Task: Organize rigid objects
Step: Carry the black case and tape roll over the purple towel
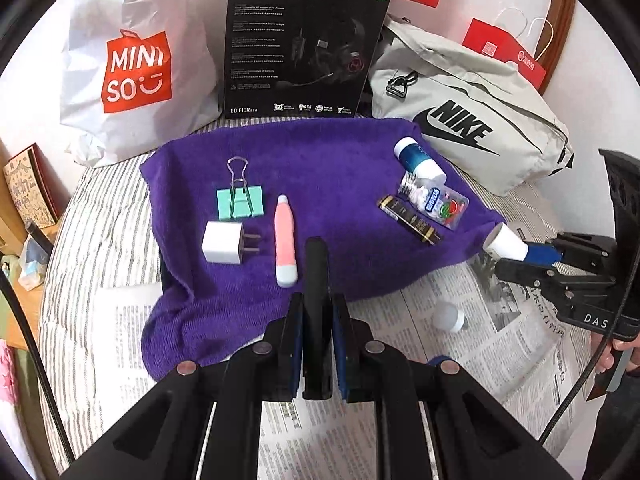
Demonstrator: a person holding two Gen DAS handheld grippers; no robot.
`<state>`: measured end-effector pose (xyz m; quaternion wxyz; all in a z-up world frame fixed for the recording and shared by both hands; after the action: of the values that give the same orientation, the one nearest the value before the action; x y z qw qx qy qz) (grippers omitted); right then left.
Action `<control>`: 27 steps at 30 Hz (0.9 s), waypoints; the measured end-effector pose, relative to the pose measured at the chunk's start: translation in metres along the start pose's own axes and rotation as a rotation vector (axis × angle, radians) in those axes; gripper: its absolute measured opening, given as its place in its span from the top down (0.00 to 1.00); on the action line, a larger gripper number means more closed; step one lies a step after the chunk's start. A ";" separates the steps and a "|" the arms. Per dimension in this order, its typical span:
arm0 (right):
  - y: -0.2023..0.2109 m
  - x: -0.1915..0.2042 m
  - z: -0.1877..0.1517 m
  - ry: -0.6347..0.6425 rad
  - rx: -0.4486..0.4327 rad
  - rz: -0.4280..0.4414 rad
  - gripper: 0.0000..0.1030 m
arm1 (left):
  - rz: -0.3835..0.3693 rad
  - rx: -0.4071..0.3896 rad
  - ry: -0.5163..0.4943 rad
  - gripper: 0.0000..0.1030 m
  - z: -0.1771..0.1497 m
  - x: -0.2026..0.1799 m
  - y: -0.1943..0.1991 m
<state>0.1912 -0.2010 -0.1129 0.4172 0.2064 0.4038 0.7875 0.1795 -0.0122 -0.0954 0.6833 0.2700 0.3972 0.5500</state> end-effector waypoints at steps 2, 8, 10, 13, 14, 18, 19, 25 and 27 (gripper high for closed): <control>-0.002 -0.001 0.009 0.008 -0.004 0.001 0.71 | -0.002 -0.002 0.001 0.87 0.005 0.000 -0.001; -0.019 -0.006 0.037 0.028 -0.010 -0.003 0.71 | -0.007 0.000 -0.003 0.87 0.019 0.003 -0.008; -0.028 -0.009 0.044 0.028 -0.005 -0.006 0.71 | -0.003 0.000 -0.007 0.87 0.024 0.004 -0.011; -0.040 -0.018 0.055 0.016 0.001 -0.010 0.71 | -0.016 0.004 -0.002 0.87 0.030 0.004 -0.015; -0.044 -0.021 0.058 0.011 0.005 -0.007 0.71 | -0.030 0.007 0.003 0.87 0.032 0.004 -0.016; -0.055 -0.035 0.073 -0.006 0.004 -0.019 0.71 | -0.026 0.004 0.003 0.87 0.040 0.006 -0.021; -0.057 -0.037 0.077 -0.011 0.000 -0.019 0.71 | -0.031 0.003 0.009 0.87 0.042 0.007 -0.021; -0.077 -0.057 0.101 -0.027 0.008 -0.045 0.71 | -0.033 -0.004 0.010 0.87 0.049 0.010 -0.024; -0.086 -0.062 0.107 -0.025 0.017 -0.059 0.71 | -0.029 -0.005 0.010 0.87 0.051 0.011 -0.026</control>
<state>0.3395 -0.1739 -0.1188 0.4435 0.2081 0.4112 0.7687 0.2371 -0.0046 -0.0922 0.6898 0.2599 0.4032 0.5424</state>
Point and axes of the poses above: each gripper's, at about its wrist camera, not at the fingertips, and y roughly against the way its jaws point, x to its left, z to its top, the point moved 7 cm from there along -y, roughly the way its jaws point, and after that the axes turned 11 degrees about y, right-handed, at the moved point
